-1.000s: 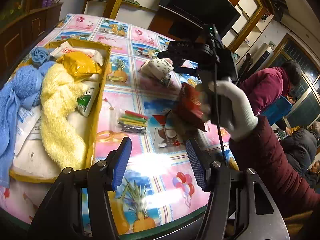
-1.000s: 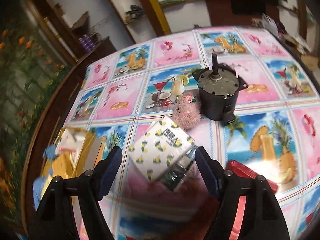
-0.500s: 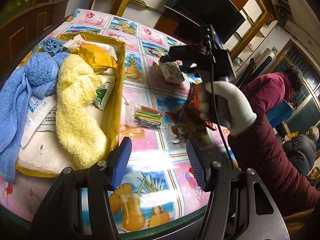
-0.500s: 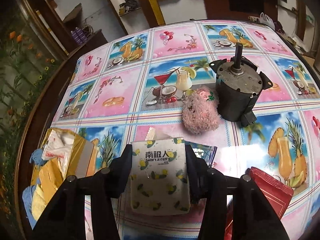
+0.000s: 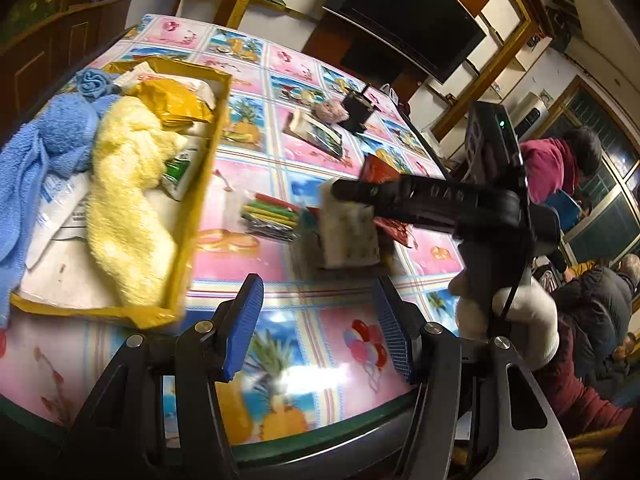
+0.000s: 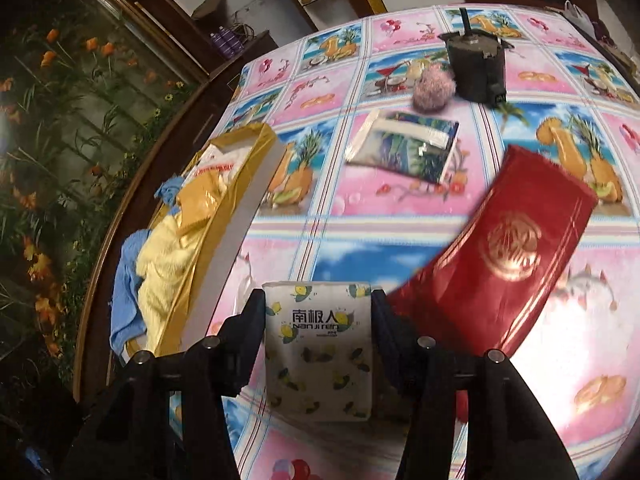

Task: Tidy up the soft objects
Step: 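Grasp white lemon-print tissue pack with right tool, set it down near left tool, then grasp tissue pack with left tool while right tool grasps red foil bag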

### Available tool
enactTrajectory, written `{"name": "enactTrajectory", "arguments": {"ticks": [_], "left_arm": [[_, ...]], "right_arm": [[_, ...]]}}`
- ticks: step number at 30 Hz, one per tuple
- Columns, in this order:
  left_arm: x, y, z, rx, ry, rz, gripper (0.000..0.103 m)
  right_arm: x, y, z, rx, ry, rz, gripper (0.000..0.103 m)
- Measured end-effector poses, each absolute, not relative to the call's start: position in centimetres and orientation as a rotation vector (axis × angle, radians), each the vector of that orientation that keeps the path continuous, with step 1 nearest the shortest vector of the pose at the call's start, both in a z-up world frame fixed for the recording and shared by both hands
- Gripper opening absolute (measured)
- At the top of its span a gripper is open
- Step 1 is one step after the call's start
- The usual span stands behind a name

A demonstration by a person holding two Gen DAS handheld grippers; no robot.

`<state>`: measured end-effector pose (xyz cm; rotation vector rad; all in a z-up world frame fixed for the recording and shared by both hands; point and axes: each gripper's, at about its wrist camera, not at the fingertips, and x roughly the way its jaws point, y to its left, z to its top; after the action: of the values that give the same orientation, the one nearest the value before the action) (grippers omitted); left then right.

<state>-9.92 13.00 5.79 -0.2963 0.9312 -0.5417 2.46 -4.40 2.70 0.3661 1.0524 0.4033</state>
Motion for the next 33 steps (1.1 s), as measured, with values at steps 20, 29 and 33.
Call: {"name": "enactTrajectory", "arguments": {"ticks": [20, 29, 33], "left_arm": [[-5.2, 2.9, 4.1, -0.098, 0.977, -0.445, 0.058], [-5.0, 3.5, 3.7, -0.012, 0.930, -0.432, 0.019], [-5.3, 5.3, 3.6, -0.077, 0.949, -0.435, 0.018]], "right_arm": [[-1.5, -14.1, 4.0, 0.478, 0.886, 0.290, 0.069], [-0.6, -16.0, 4.1, 0.468, 0.885, 0.244, 0.070], [0.4, -15.5, 3.0, 0.473, 0.928, 0.229, 0.070]]}}
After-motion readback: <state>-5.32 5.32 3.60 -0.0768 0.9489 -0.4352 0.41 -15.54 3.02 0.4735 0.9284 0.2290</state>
